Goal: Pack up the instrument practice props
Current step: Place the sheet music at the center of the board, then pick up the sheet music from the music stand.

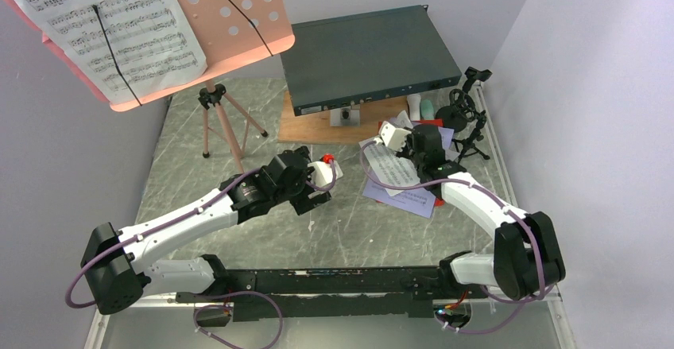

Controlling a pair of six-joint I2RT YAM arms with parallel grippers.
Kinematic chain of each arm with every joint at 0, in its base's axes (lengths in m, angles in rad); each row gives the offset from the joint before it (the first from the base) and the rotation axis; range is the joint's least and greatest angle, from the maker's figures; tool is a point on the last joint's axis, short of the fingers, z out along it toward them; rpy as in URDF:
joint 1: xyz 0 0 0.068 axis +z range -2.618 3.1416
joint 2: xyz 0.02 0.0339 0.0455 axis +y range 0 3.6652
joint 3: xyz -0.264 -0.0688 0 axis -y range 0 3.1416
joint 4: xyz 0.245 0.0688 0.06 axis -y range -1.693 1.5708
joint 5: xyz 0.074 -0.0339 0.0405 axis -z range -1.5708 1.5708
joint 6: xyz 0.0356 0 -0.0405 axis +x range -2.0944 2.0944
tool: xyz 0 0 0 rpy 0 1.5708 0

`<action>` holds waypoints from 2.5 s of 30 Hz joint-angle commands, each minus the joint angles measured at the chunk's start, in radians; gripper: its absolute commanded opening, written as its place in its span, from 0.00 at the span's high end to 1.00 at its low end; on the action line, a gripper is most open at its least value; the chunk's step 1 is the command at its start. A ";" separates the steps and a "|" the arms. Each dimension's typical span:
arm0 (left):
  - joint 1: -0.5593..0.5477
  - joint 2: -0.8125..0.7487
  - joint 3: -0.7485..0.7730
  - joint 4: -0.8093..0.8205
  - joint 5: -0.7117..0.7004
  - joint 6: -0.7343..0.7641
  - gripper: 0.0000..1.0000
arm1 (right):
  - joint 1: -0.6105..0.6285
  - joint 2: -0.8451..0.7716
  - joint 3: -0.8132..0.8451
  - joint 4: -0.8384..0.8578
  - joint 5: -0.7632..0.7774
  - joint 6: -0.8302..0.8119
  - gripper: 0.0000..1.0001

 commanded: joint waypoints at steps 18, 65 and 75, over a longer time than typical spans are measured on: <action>0.006 -0.031 0.004 0.009 0.034 0.024 0.00 | -0.018 -0.207 0.082 -0.288 -0.059 0.200 0.30; -0.060 0.386 1.338 -0.848 -1.026 -0.710 0.08 | -0.287 -0.319 0.102 -0.812 -1.292 0.181 0.00; -0.020 0.392 0.908 1.270 -1.362 1.062 0.19 | -0.275 -0.334 0.093 -0.799 -1.263 0.190 0.00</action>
